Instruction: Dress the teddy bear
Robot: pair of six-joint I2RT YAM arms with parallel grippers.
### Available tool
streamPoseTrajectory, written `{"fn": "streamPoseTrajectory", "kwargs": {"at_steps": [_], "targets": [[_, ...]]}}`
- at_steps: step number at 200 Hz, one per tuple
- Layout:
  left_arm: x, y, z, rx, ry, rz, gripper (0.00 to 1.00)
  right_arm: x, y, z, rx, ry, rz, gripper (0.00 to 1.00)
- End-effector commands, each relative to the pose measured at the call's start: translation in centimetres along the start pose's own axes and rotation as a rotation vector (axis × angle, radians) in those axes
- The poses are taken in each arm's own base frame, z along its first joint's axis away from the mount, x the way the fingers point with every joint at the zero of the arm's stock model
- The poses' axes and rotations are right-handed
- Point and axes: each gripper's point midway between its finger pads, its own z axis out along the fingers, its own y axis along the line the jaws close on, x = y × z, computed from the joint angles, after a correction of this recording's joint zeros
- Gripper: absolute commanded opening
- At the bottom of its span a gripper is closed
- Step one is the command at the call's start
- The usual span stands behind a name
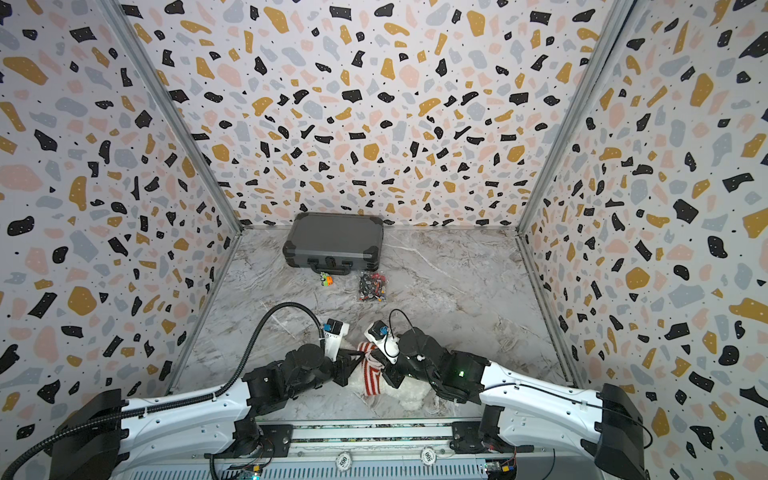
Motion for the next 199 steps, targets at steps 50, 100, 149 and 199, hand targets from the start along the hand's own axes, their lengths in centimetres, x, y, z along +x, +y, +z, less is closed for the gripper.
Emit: {"fn": "streamPoseTrajectory", "kwargs": {"at_steps": [50, 100, 149, 199], "targets": [[-0.5, -1.3, 0.0, 0.033, -0.005, 0.022, 0.00, 1.4, 0.0, 0.9, 0.012, 0.100, -0.025, 0.00], [-0.4, -1.6, 0.0, 0.041, -0.002, 0.024, 0.00, 1.8, -0.2, 2.0, 0.025, 0.134, -0.034, 0.00], [0.1, -1.4, 0.0, 0.038, 0.012, 0.038, 0.00, 2.9, -2.1, 2.8, 0.131, 0.188, -0.018, 0.12], [0.7, -1.2, 0.3, 0.037, 0.032, 0.068, 0.00, 2.6, -3.2, 3.2, 0.194, 0.169, -0.018, 0.30]]}}
